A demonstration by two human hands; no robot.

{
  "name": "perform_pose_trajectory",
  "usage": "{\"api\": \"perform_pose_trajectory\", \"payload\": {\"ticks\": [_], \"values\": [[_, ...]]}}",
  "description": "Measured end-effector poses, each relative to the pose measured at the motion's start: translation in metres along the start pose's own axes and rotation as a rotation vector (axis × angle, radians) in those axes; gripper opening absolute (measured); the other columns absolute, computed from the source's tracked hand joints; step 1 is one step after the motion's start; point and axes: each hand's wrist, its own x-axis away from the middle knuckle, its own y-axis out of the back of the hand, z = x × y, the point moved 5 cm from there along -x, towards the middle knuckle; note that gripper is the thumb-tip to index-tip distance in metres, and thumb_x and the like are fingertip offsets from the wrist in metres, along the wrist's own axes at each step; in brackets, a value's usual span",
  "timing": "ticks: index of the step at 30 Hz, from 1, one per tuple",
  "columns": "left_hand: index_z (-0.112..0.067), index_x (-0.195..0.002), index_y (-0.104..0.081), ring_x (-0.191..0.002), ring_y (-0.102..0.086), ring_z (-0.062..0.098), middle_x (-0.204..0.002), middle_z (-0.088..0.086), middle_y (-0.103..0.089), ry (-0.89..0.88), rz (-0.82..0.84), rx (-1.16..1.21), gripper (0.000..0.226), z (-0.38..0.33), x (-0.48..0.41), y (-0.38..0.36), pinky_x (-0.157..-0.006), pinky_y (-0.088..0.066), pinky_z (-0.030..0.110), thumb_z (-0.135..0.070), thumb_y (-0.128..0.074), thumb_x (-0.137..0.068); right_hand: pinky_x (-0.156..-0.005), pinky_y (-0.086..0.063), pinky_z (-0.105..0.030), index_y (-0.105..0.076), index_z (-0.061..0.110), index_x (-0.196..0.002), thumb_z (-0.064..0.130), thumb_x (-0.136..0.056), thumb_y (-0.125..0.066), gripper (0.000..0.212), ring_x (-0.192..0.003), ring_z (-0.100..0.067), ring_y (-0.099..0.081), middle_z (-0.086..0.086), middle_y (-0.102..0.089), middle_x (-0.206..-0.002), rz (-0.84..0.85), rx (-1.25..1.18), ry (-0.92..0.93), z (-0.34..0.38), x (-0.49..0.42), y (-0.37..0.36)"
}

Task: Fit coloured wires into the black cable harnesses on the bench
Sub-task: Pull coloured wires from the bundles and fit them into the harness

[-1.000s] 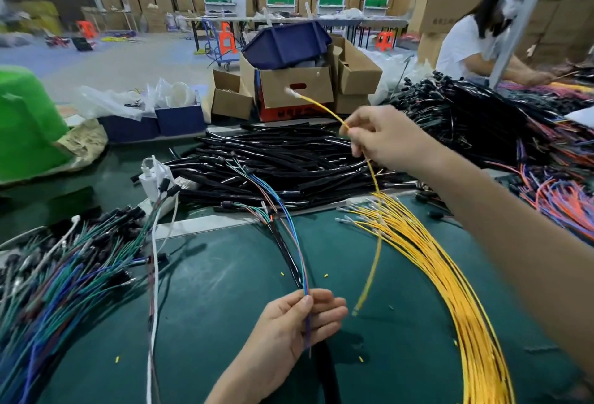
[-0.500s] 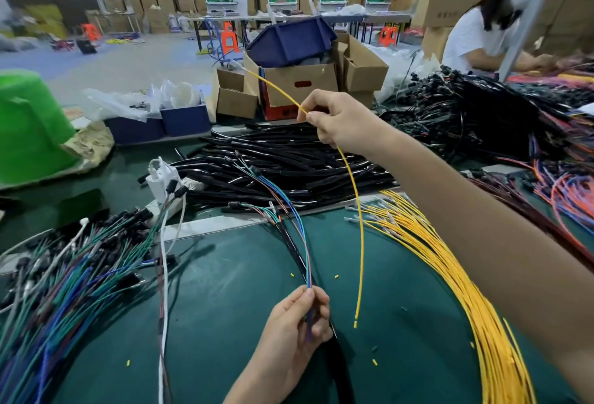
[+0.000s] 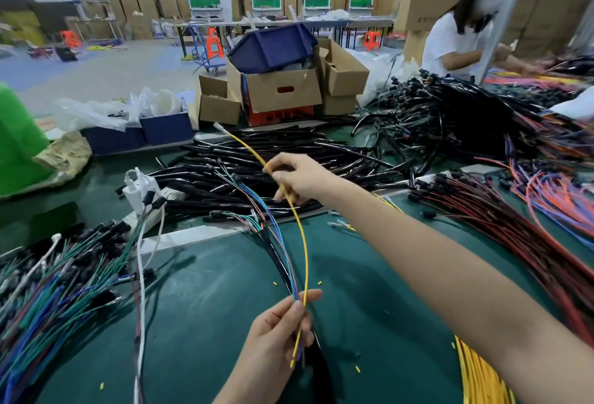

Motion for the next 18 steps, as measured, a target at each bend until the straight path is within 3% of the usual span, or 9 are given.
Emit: {"api": "perform_pose_trajectory", "payload": {"ticks": [3, 6, 8, 11, 13, 18], "values": [[-0.002, -0.075, -0.072, -0.048, -0.048, 0.014, -0.055, 0.01, -0.049, -0.01, 0.028, 0.049, 0.03, 0.001, -0.001, -0.001, -0.047, -0.045, 0.022, -0.021, -0.086, -0.057, -0.047, -0.05, -0.019, -0.054, 0.023, -0.122, 0.017, -0.098, -0.047, 0.026, -0.052, -0.018, -0.061, -0.015, -0.062, -0.092, 0.058, 0.0, -0.163, -0.039, 0.0, 0.016], [0.004, -0.081, -0.063, -0.051, -0.053, 0.02, -0.057, 0.015, -0.053, 0.002, 0.015, 0.082, 0.01, 0.004, -0.003, -0.001, -0.047, -0.048, 0.025, -0.004, -0.066, -0.076, -0.072, -0.056, -0.033, -0.066, 0.016, -0.112, 0.005, -0.091, -0.047, 0.03, -0.079, -0.027, -0.066, -0.013, -0.066, -0.106, -0.249, 0.402, -0.179, -0.083, 0.013, 0.08], [0.007, -0.091, -0.056, -0.048, -0.053, 0.021, -0.057, 0.015, -0.053, 0.022, 0.008, 0.099, 0.019, 0.005, -0.004, 0.0, -0.045, -0.048, 0.026, -0.004, -0.05, -0.078, -0.086, -0.052, -0.038, -0.068, 0.018, -0.108, 0.002, -0.088, -0.044, 0.035, -0.099, -0.028, -0.062, -0.01, -0.065, -0.115, -0.422, 0.67, -0.245, -0.113, 0.035, 0.127], [0.007, -0.099, -0.053, -0.041, -0.046, 0.016, -0.059, 0.013, -0.052, 0.022, -0.003, 0.124, 0.024, 0.005, -0.005, 0.001, -0.039, -0.042, 0.023, 0.0, -0.045, -0.077, -0.085, -0.051, -0.039, -0.065, 0.019, -0.108, 0.002, -0.086, -0.047, 0.033, -0.105, -0.029, -0.059, -0.009, -0.064, -0.117, -0.46, 0.951, -0.411, -0.154, 0.078, 0.18], [0.006, -0.094, -0.052, -0.037, -0.038, 0.011, -0.059, 0.012, -0.051, 0.016, -0.003, 0.137, 0.021, 0.006, -0.005, 0.001, -0.035, -0.035, 0.02, 0.002, -0.043, -0.076, -0.087, -0.051, -0.039, -0.064, 0.019, -0.11, 0.005, -0.085, -0.05, 0.032, -0.107, -0.029, -0.059, -0.009, -0.063, -0.118, -0.416, 0.971, -0.505, -0.178, 0.105, 0.198], [0.005, -0.093, -0.053, -0.037, -0.029, 0.008, -0.056, 0.008, -0.042, 0.03, 0.001, 0.124, 0.019, 0.008, -0.006, -0.001, -0.034, -0.027, 0.017, -0.001, -0.044, -0.077, -0.08, -0.051, -0.041, -0.062, 0.012, -0.108, 0.002, -0.088, -0.05, 0.025, -0.1, -0.031, -0.058, -0.01, -0.06, -0.109, -0.377, 1.11, -0.403, -0.194, 0.127, 0.207]]}}
